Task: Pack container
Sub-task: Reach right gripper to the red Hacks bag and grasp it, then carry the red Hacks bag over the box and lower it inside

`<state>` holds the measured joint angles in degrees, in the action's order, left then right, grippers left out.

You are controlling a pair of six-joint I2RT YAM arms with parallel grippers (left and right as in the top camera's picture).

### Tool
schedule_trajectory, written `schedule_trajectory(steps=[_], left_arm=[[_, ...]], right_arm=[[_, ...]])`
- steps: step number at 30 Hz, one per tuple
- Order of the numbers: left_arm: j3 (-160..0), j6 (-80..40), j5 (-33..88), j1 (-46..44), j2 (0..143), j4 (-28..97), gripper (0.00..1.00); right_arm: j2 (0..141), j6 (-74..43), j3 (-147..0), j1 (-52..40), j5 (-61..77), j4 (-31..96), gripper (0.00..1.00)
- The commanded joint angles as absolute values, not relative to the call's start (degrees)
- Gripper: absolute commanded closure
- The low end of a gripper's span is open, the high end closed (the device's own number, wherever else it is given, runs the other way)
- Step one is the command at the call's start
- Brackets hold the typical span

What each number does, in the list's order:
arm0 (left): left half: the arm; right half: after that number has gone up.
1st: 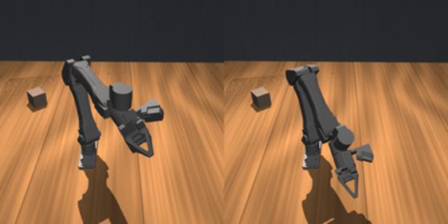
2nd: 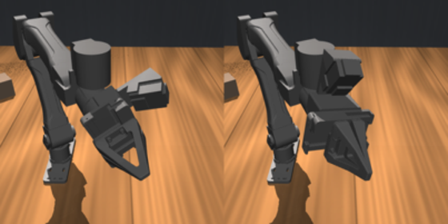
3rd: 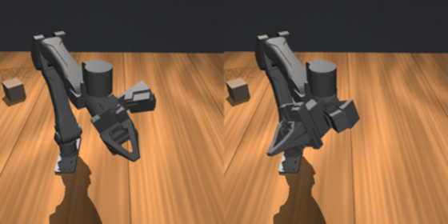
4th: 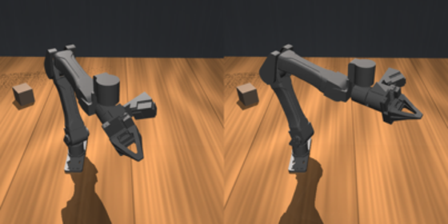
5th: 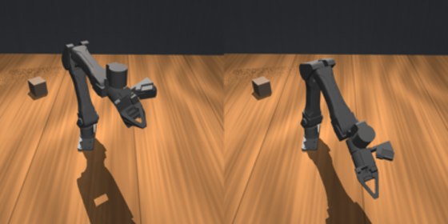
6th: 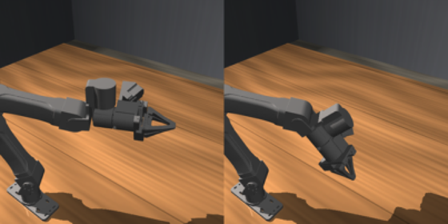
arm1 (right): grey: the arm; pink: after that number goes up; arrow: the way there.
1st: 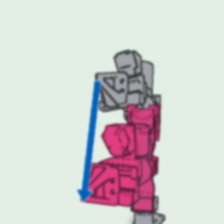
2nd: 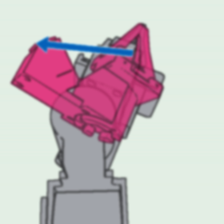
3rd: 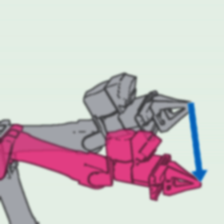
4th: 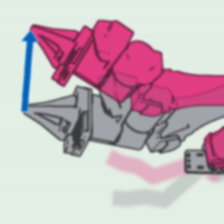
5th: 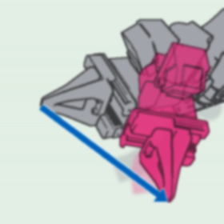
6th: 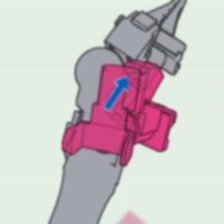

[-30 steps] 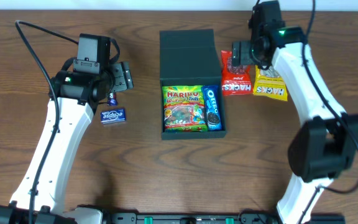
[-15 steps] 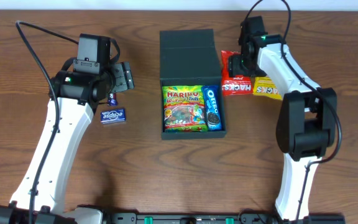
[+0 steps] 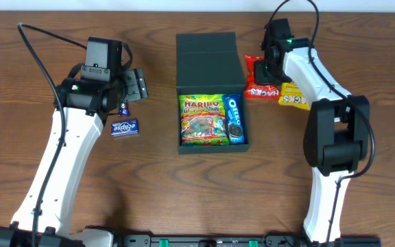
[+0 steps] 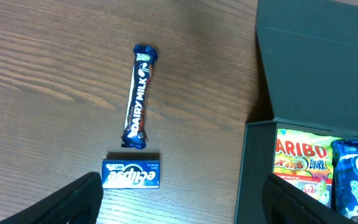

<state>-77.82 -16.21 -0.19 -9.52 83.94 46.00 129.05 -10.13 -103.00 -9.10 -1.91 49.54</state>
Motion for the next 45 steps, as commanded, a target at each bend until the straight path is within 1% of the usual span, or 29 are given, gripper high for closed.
schedule_trajectory(steps=[1, 6, 9, 11, 15, 19, 20, 25, 28, 31, 35, 36, 39, 41, 45], left_arm=[[-78.59, -15.4, 0.01, -9.34, 83.99, 46.02, 0.17], [-78.61, -15.35, -0.08, -9.34, 83.85, 46.02, 0.17], [-78.61, -15.14, -0.49, -9.32, 83.11, 46.04, 0.17], [-78.61, -14.92, -0.6, -9.28, 82.3, 46.04, 0.17], [-78.61, -13.34, -0.62, -9.15, 79.13, 46.04, 0.17], [-78.61, -12.6, -0.64, -8.05, 74.74, 46.13, 0.17], [-78.61, -12.34, -0.62, -7.51, 73.25, 46.22, 0.15], [-78.61, -9.89, -0.69, -5.41, 66.41, 47.31, 0.13], [-78.61, -8.67, -0.64, -4.67, 62.57, 48.23, 0.1], [-78.61, -8.27, -0.6, -4.6, 58.72, 49.41, 0.09], [-78.61, -7.84, -0.58, -4.6, 55.13, 51.35, 0.08], [-78.61, -7.68, -0.58, -4.6, 54.63, 51.86, 0.08], [-78.61, -7.68, -0.56, -4.6, 53.65, 53.76, 0.02], [-78.61, -7.68, -0.54, -4.6, 53.6, 54.74, 0.05], [-78.61, -7.68, -0.4, -4.6, 53.6, 56.12, 0.05]], right_arm=[[130.1, -10.17, -103.48, -8.38, -3.25, 50.89, 0.99], [125.25, -10.17, -106.13, -8.32, -4.29, 51.03, 0.99], [120.07, -8.99, -107.28, -8.4, -3.75, 50.96, 0.99], [116.86, -4.45, -107.31, -8.73, -1.74, 50.3, 0.99], [110.26, 8.23, -107.31, -10.33, 5.21, 48.6, 0.99], [106.85, 22.61, -107.31, -12.88, 13.41, 49.21, 0.99], [106.5, 25.41, -107.31, -13.74, 14.26, 49.54, 0.99], [106.5, 34.52, -107.13, -17.17, 15.2, 52.86, 0.99], [106.5, 40.36, -107.13, -19.16, 16.4, 56.27, 0.99], [106.52, 46.3, -107.0, -21.1, 18.83, 59.59, 0.99], [106.65, 52.47, -105.38, -22.68, 21.71, 60.14, 0.99], [106.85, 53.3, -105.12, -22.92, 21.78, 60.16, 0.99], [108.51, 53.82, -104.81, -23.51, 21.93, 60.27, 0.99], [109.75, 53.8, -104.81, -23.75, 22.11, 60.49, 0.99], [113.34, 53.82, -104.81, -24.49, 22.55, 60.73, 0.99]])
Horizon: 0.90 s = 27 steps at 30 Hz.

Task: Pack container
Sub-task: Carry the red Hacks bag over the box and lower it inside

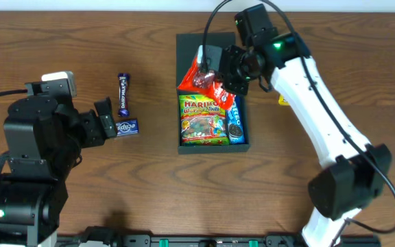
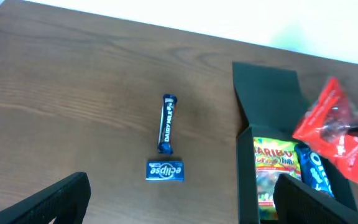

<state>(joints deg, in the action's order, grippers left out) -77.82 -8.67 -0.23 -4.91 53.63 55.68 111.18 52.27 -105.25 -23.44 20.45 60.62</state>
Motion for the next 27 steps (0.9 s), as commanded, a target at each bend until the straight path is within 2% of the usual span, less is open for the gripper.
schedule_trajectory(steps=[1, 17, 22, 25, 26, 27], left_arm=[[-78.61, -7.68, -0.4, -4.6, 53.6, 56.16, 0.05], [-78.61, -7.68, -0.4, -4.6, 53.6, 56.16, 0.05], [-78.61, -7.7, -0.43, -4.6, 53.6, 56.16, 0.05], [-78.61, -7.7, -0.4, -4.6, 53.6, 56.16, 0.05], [-78.61, -7.7, -0.43, -4.6, 53.6, 56.16, 0.05], [-78.61, -7.7, -0.43, -4.6, 53.6, 56.16, 0.05]], right_arm=[[114.24, 53.82, -104.81, -24.56, 22.55, 60.69, 0.99], [123.59, 55.46, -104.81, -24.95, 25.32, 60.49, 0.98], [123.87, 56.01, -104.81, -24.95, 25.3, 60.47, 0.93], [123.87, 56.01, -104.81, -24.95, 25.26, 60.53, 0.85], [123.87, 55.99, -104.81, -24.95, 25.23, 60.53, 0.79], [123.87, 55.96, -104.81, -24.95, 25.02, 60.47, 0.64]])
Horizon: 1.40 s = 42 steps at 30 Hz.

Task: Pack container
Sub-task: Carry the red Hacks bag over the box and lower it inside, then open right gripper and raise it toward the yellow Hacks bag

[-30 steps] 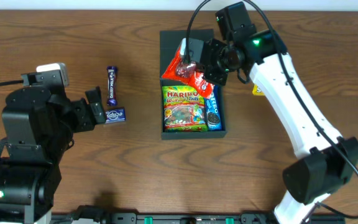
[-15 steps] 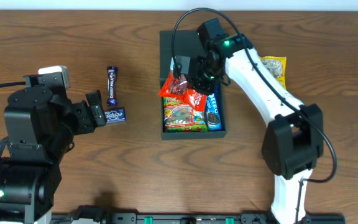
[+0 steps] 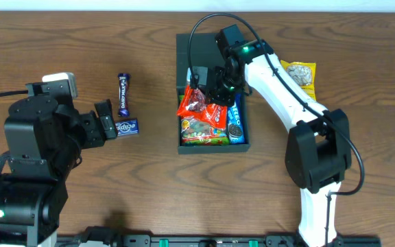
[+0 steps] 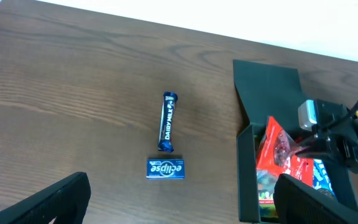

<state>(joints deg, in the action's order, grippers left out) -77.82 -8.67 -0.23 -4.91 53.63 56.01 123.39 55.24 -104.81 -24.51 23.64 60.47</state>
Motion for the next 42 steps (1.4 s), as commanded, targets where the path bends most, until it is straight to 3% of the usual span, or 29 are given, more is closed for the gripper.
schedule_trajectory(steps=[1, 2, 4, 14, 16, 17, 18, 42], left_arm=[[-78.61, -7.7, -0.43, -4.6, 53.6, 56.16, 0.05], [-78.61, -7.7, -0.43, -4.6, 53.6, 56.16, 0.05], [-78.61, -7.7, -0.43, -4.6, 53.6, 56.16, 0.05], [-78.61, -7.7, -0.4, -4.6, 53.6, 56.21, 0.05], [-78.61, -7.7, -0.4, -4.6, 53.6, 56.31, 0.05], [-78.61, -7.7, -0.4, -4.6, 53.6, 56.34, 0.05], [-78.61, -7.7, -0.4, -4.6, 53.6, 56.34, 0.05], [-78.61, -7.73, -0.38, -4.6, 53.6, 56.4, 0.05]], right_arm=[[123.87, 55.59, -104.81, -24.95, 24.51, 60.47, 0.4], [123.87, 54.89, -104.84, -24.95, 23.92, 60.42, 0.33], [123.72, 53.32, -104.92, -24.95, 22.72, 60.45, 0.3], [117.38, 42.24, -106.52, -25.08, 22.87, 59.07, 0.36], [116.2, 41.15, -106.52, -25.15, 27.03, 58.83, 0.62], [115.98, 41.17, -106.5, -25.19, 30.44, 58.94, 0.88], [116.07, 41.17, -106.45, -25.28, 33.17, 58.98, 0.98], [132.35, 40.23, -106.08, -27.35, 28.51, 55.72, 0.99]])
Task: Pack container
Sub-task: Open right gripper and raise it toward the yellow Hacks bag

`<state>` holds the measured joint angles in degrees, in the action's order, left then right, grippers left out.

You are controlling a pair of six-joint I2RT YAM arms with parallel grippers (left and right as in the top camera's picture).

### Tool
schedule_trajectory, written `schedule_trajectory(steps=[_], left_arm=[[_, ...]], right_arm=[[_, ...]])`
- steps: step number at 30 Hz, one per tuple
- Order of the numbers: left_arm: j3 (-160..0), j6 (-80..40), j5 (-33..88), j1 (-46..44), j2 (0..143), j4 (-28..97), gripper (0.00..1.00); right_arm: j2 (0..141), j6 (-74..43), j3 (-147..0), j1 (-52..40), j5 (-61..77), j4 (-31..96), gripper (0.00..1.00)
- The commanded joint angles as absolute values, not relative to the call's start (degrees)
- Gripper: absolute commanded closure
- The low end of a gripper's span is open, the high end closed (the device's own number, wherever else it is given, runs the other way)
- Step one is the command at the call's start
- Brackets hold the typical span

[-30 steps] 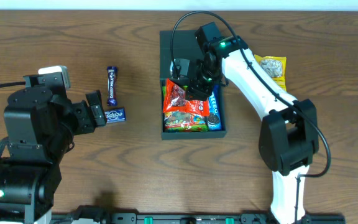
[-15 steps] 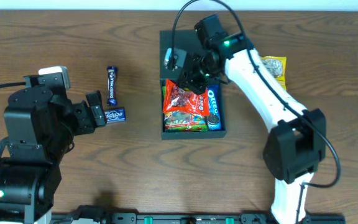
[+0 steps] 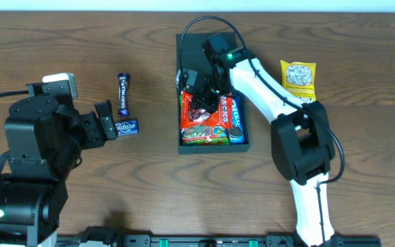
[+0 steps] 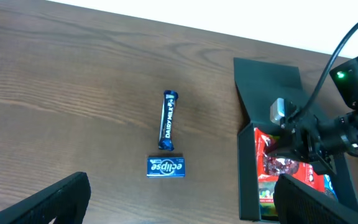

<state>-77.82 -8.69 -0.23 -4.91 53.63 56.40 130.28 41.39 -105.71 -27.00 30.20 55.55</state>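
Observation:
A dark box (image 3: 212, 144) stands open mid-table, its lid (image 3: 196, 42) folded back. Inside lie a Haribo bag (image 3: 199, 136), an Oreo pack (image 3: 234, 122) and a red snack bag (image 3: 210, 114) spread over the Haribo bag. My right gripper (image 3: 196, 88) reaches down into the box's far end, shut on the red bag's top edge; the left wrist view shows it (image 4: 286, 138) above the bag (image 4: 277, 163). My left gripper (image 3: 105, 123) hangs open, well back from the box. Just beyond its fingers are a blue Eclipse box (image 4: 166, 168) and a Dairy Milk bar (image 4: 167, 121).
A yellow snack bag (image 3: 298, 77) lies on the wooden table right of the box. The Eclipse box (image 3: 127, 127) and Dairy Milk bar (image 3: 123, 94) lie left of the box. The right arm stretches across the box's right side.
My right gripper has gone down from just above the box into it, and the red bag now rests flatter over the Haribo bag. The left arm has not moved.
First my right gripper was at the red bag on the table right of the box, and my left hung low over the Eclipse box. Then the left had drawn back and the right held the red bag over the lid, then above the contents, now inside the box.

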Motion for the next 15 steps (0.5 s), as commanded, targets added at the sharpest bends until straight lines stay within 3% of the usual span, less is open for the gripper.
schedule_trajectory(steps=[1, 9, 15], left_arm=[[-78.61, -7.73, -0.4, -4.6, 53.6, 56.4, 0.05], [-78.61, -7.73, -0.4, -4.62, 53.6, 56.4, 0.05], [-78.61, -7.7, -0.4, -4.6, 53.6, 56.55, 0.05]], right_arm=[[132.44, 40.05, -106.08, -27.35, 28.6, 55.7, 0.99], [126.78, 36.64, -108.2, -27.2, 31.05, 55.22, 0.99], [113.19, 36.64, -110.1, -24.93, 33.1, 53.87, 0.99]])
